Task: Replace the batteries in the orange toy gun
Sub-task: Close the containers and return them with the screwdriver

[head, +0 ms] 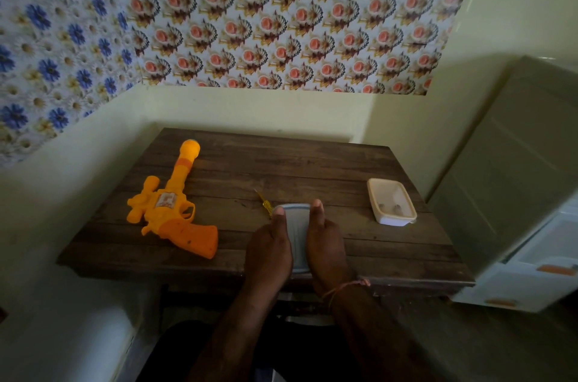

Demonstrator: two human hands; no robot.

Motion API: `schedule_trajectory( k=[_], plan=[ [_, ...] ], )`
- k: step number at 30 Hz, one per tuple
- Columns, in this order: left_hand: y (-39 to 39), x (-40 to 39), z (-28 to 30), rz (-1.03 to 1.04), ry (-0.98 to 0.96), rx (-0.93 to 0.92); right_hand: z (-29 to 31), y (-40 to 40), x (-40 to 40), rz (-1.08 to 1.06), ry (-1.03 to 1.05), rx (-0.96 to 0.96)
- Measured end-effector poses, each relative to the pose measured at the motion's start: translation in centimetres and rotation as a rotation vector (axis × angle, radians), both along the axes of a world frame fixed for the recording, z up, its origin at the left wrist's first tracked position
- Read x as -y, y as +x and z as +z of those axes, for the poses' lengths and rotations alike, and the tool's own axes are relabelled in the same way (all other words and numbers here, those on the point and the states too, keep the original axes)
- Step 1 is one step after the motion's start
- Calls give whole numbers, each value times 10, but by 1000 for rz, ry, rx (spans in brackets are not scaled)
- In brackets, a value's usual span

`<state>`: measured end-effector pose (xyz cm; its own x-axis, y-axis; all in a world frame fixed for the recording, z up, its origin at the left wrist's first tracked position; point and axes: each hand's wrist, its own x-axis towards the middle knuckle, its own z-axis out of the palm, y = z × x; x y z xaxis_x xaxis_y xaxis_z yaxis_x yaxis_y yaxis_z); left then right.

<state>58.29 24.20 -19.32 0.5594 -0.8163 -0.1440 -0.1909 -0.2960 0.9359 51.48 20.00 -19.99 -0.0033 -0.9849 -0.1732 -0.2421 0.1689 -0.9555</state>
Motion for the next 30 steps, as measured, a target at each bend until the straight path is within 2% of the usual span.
schedule_trajectory(
  k=[8,12,15,20,25,30],
  plan=[
    [1,1,-1,-99,9,-8,3,-16,4,34,45,-38],
    [1,5,2,-75,-2,52,3,-20,4,76,44,-71],
    [0,11,-1,-40,39,49,1,-22,4,127,-1,-77],
    [3,29,-4,62,104,40,-1,-39,6,256,39,-59],
    [5,49,-5,49,161,4,-4,-53,18,91,48,-49],
    [13,65,-4,97,148,281,-11,-74,55,-95,22,-133]
  ],
)
